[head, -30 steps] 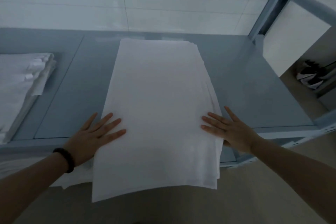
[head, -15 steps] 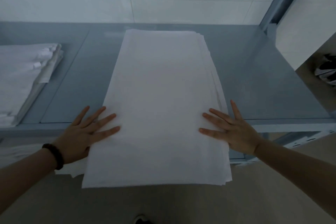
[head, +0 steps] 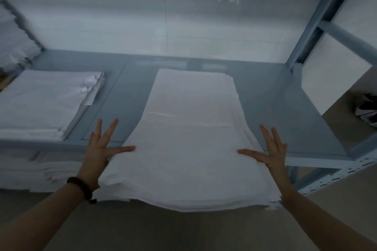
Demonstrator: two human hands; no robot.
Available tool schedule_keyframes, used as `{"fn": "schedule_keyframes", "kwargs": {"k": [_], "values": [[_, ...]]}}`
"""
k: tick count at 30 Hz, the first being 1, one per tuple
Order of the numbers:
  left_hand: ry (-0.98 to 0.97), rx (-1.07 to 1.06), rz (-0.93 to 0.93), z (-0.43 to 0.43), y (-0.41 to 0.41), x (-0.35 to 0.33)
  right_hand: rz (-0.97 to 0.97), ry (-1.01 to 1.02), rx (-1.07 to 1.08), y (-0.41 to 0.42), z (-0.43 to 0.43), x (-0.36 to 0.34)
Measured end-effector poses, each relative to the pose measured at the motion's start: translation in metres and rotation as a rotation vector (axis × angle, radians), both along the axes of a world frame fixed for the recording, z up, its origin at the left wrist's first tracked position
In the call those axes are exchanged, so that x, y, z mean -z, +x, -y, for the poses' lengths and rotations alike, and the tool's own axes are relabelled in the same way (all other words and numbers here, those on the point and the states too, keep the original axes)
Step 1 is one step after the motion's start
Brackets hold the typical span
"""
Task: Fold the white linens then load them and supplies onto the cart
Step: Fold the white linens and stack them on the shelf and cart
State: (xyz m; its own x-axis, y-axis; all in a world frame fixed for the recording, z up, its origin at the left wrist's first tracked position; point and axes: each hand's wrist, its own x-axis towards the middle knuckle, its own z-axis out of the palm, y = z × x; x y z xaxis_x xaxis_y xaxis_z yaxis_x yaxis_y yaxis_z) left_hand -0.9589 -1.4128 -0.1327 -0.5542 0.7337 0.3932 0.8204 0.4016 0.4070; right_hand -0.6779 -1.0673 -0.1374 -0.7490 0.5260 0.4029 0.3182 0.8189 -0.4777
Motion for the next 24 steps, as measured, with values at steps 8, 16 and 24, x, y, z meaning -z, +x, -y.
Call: {"fn": "schedule_keyframes", "kwargs": {"k": [8,16,24], "values": [[0.299,-0.324,0.300,-0.012,0.067,-0.057,-0.251,-0.188,0.239,0.014,0.033,-0.063],[0.505,-0.406,0.311,-0.018,0.114,-0.086,-0.411,-0.467,0.151,0.046,0.027,-0.078],[0.591,-0.467,0.340,-0.060,0.097,-0.106,-0.428,-0.438,0.237,0.022,-0.006,-0.086]]}}
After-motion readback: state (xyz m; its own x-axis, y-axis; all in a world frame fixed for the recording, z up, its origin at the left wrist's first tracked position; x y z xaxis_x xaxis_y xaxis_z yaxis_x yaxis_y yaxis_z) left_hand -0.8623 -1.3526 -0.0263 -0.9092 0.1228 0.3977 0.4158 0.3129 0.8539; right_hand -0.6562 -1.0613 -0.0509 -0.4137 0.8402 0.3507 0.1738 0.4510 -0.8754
